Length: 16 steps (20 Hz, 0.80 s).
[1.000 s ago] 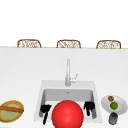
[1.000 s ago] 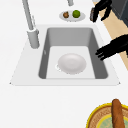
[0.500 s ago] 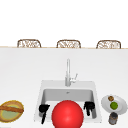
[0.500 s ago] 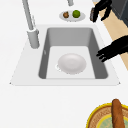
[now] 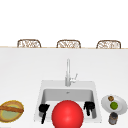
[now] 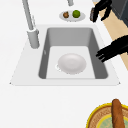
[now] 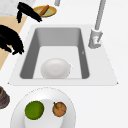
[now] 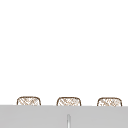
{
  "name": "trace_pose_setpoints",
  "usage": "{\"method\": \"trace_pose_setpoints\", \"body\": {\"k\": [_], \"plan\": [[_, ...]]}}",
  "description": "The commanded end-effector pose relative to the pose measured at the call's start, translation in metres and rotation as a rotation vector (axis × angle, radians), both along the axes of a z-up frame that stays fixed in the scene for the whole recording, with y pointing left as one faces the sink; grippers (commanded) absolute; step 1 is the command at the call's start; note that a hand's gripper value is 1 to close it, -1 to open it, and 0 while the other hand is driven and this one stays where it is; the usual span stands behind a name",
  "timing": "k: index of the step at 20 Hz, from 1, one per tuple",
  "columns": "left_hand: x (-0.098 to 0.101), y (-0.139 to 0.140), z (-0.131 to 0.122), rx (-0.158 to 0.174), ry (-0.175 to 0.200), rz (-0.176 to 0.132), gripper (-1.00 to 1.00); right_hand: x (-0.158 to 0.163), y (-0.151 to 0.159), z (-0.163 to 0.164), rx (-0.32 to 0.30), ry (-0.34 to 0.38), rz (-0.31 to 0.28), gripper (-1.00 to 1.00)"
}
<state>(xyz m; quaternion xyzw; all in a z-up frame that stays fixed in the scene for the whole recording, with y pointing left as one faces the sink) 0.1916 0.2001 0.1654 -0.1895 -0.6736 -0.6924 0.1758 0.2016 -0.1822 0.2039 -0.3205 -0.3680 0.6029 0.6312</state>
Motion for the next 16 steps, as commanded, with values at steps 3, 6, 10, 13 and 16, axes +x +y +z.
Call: {"method": "trace_pose_setpoints", "body": {"k": [3,6,10,13,16], "plan": [[0.0,0.0,0.0,0.007,-0.005,-0.011,0.0,0.001,-0.003,0.0,0.004,0.0,-0.006,-1.0],[0.0,0.0,0.0,0.004,-0.018,-0.006,0.0,0.002,-0.01,0.006,0.012,0.013,0.013,-1.0],[0.0,0.0,0.0,0.001,-0.03,-0.001,0.0,0.0,-0.021,0.018,0.026,-0.01,0.026,-1.0],[0.001,0.0,0.0,-0.001,-0.036,0.002,0.0,-0.001,-0.031,0.03,0.022,0.017,0.073,-1.0],[0.001,0.0,-0.001,-0.002,-0.041,0.005,0.0,-0.008,-0.028,0.037,-0.016,0.052,0.089,-1.0]]}}
